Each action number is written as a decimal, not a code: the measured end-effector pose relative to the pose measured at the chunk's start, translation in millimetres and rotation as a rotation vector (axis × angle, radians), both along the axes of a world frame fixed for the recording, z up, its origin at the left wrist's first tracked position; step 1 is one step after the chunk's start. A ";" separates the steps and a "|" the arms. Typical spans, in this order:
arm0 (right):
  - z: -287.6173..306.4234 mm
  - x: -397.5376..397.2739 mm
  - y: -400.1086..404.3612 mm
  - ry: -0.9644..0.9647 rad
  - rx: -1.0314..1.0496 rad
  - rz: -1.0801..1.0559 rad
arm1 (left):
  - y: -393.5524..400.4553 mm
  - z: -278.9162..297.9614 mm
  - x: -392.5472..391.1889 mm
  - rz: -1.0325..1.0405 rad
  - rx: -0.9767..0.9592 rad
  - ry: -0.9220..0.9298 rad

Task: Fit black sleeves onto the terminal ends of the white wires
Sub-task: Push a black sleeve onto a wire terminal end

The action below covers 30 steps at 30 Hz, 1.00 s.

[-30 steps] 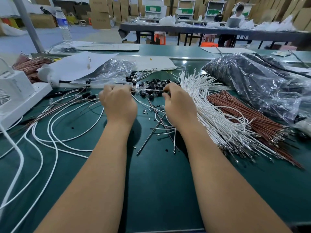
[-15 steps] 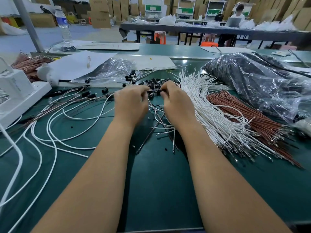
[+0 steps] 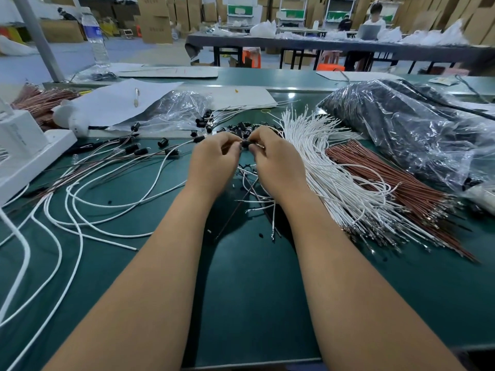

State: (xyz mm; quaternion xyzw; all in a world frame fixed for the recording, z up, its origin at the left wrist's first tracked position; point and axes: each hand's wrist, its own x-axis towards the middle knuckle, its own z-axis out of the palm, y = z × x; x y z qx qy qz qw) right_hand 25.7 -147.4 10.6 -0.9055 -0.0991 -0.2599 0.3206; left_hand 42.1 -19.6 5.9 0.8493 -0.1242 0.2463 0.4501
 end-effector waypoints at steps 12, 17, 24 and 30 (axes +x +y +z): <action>-1.6 1.7 -2.2 -0.077 0.137 -0.034 | 4.4 0.0 4.2 -0.025 -0.195 0.099; -1.1 0.0 -1.2 -0.111 0.109 -0.030 | 4.9 -0.2 4.0 -0.024 -0.196 0.104; 0.5 -0.9 -3.0 -0.136 0.129 -0.049 | 3.1 2.4 1.4 -0.037 -0.236 0.120; 2.2 0.1 -5.3 -0.139 0.096 -0.074 | 2.8 3.1 -0.5 -0.048 -0.249 0.112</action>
